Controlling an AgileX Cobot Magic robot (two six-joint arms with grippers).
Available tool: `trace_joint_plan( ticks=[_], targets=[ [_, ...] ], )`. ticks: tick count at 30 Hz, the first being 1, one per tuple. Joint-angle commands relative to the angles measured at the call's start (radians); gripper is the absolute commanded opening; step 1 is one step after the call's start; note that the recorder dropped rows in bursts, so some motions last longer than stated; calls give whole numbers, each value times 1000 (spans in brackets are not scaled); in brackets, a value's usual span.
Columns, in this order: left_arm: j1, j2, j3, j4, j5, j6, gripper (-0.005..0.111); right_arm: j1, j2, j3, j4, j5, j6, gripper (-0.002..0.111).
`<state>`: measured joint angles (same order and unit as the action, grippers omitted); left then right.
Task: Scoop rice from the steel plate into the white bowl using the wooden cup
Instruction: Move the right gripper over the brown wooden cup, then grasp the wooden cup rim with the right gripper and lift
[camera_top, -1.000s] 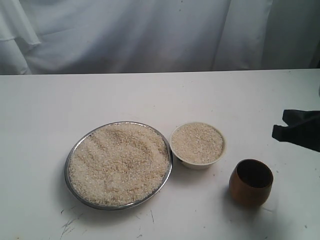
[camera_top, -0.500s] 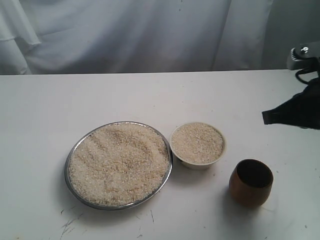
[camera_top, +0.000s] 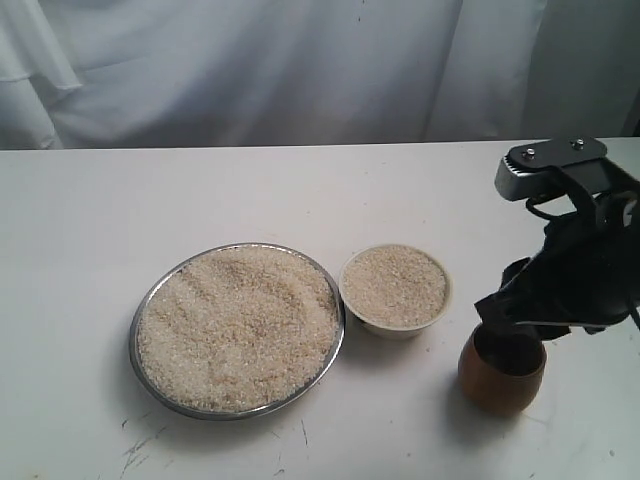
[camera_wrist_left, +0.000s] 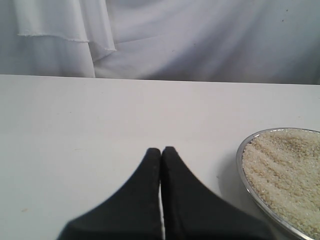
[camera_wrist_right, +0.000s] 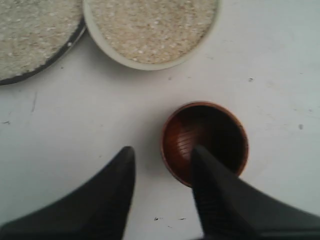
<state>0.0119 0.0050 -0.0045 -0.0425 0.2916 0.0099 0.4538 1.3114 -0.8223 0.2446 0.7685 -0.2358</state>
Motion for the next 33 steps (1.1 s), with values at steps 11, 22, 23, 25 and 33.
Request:
trace_joint_plan(
  ticks=[11, 22, 23, 25, 33],
  targets=[
    [-2, -5, 5, -1, -6, 1, 0, 5, 128, 37, -102, -178, 11, 91],
    [-2, -5, 5, -1, -6, -1, 0, 5, 297, 37, -151, -210, 73, 91],
    [-2, -5, 5, -1, -6, -1, 0, 5, 309, 37, -151, -210, 78, 91],
    [-2, -5, 5, -1, -6, -1, 0, 5, 325, 37, -151, -208, 88, 90],
    [-2, -5, 5, -1, -6, 1, 0, 5, 342, -44, -149, -39, 166, 19]
  ],
)
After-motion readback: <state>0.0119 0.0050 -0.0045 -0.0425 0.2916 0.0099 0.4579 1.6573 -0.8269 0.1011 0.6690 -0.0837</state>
